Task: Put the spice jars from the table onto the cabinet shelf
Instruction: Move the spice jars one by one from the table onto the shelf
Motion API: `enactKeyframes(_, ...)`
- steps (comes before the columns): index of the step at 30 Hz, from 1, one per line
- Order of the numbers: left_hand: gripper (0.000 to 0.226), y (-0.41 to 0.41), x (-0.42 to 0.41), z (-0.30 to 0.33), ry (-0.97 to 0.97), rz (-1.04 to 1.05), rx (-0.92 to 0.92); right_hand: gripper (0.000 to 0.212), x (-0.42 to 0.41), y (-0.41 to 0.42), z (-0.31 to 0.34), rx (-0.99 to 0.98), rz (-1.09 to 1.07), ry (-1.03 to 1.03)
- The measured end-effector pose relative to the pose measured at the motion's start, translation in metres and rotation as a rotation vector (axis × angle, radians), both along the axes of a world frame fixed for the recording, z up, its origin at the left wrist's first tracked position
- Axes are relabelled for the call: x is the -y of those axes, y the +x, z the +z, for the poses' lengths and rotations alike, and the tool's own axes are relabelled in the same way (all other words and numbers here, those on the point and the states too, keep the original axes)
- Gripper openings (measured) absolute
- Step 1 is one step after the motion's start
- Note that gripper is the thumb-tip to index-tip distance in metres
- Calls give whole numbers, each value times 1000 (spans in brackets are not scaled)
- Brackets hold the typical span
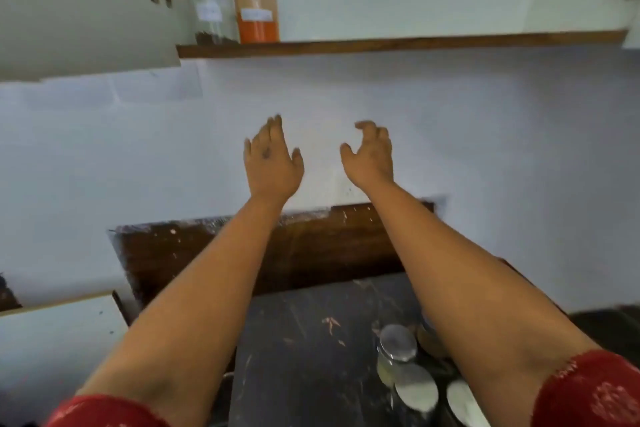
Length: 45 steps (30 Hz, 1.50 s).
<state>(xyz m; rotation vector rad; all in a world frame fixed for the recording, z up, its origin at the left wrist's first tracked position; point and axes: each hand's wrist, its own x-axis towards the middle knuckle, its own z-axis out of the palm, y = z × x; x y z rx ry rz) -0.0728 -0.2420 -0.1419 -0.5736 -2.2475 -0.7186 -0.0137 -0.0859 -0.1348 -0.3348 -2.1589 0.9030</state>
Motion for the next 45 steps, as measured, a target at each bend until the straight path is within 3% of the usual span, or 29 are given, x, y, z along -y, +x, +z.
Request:
enactKeyframes(3, 76, 46, -26, -86, -41, -125, 344, 44, -23, 33, -84, 233, -85, -141)
enactKeyframes(11, 82, 122, -39, -253, -176, -299, 932, 57, -27, 122, -240, 753, -125, -107)
enactKeyframes(16, 78, 145, -32, -301, -207, -328, 1088, 119, -13, 156, -276, 1238, -127, 29)
enactKeyframes(19, 79, 152, -34, -311, -266, -357, 1115, 115, -4, 162, -288, 1386, -147, 40)
enactKeyframes(24, 95, 155, -36, -315, -307, -448, 1182, 98, -9, 158, -276, 1343, -173, 15)
enactKeyframes(26, 104, 158, -34, -312, -285, -514, 1250, 77, -9, 152, -256, 1354, -156, 60)
enactKeyframes(28, 106, 164, -36, -304, -172, -585, 1297, 57, -9, 144, -231, 1370, -104, 110)
enactKeyframes(30, 110, 171, -42, -294, 12, -600, 1292, 57, -7, 135, -205, 1409, -28, 91)
enactKeyframes(33, 102, 170, -43, -271, 292, -536, 1260, 77, -10, 127, -177, 1363, 70, -284)
enactKeyframes(35, 93, 160, -35, -252, 443, -531, 1344, 84, -19, 127, -166, 1126, 113, -512)
enactKeyframes(37, 89, 146, -25, -232, 657, -659, 1481, 75, -26, 130, -161, 835, 117, -708)
enactKeyframes(39, 74, 135, -20, -215, 823, -849, 1582, 72, -27, 131, -165, 689, 178, -879)
enactKeyframes(42, 56, 131, -19, -196, 946, -927, 1605, 67, -10, 128, -176, 516, 456, -1208)
enactKeyframes(45, 51, 130, -22, -182, 919, -862, 1543, 69, 9, 123, -169, 374, 548, -1437)
